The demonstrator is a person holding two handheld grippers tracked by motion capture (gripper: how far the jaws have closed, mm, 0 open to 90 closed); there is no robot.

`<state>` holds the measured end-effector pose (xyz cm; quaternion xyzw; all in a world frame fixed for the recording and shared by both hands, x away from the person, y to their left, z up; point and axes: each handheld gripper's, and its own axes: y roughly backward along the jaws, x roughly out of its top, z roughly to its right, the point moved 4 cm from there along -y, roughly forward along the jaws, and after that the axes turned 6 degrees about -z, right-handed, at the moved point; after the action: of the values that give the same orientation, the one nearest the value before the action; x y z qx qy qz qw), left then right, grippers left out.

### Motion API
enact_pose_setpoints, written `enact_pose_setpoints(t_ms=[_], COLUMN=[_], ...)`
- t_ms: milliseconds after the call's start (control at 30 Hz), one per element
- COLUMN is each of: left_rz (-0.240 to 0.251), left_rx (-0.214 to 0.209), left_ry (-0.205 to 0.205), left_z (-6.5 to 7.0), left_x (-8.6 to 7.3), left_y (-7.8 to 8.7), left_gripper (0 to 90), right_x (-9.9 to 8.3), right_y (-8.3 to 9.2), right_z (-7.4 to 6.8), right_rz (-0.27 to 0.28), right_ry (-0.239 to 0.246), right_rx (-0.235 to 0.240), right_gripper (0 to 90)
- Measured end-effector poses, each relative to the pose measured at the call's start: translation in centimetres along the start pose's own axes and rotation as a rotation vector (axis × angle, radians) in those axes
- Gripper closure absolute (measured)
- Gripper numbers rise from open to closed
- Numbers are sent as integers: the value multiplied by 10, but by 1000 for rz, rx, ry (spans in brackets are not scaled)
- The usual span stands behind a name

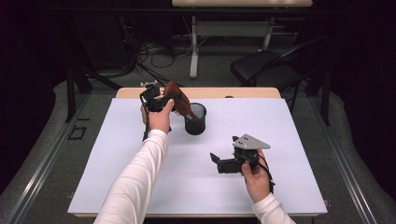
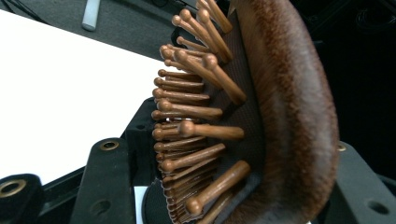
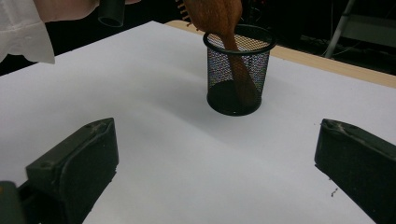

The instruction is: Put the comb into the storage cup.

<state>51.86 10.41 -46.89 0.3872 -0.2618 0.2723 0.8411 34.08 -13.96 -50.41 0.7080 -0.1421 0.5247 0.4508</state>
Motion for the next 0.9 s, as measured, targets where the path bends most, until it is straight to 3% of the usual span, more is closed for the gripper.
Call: enact_pose_setpoints(t_ms=[900], left_rz=[5], left_rx=[26], left_ry=[-36], left_z=[2], left_x=[-1], left_y=[-1], left_gripper=[452], right_x=[0], right_y=[-1], right_z=[0], right_rz=[-2], right_ry=[4], right_rx=[2], right_gripper=[0])
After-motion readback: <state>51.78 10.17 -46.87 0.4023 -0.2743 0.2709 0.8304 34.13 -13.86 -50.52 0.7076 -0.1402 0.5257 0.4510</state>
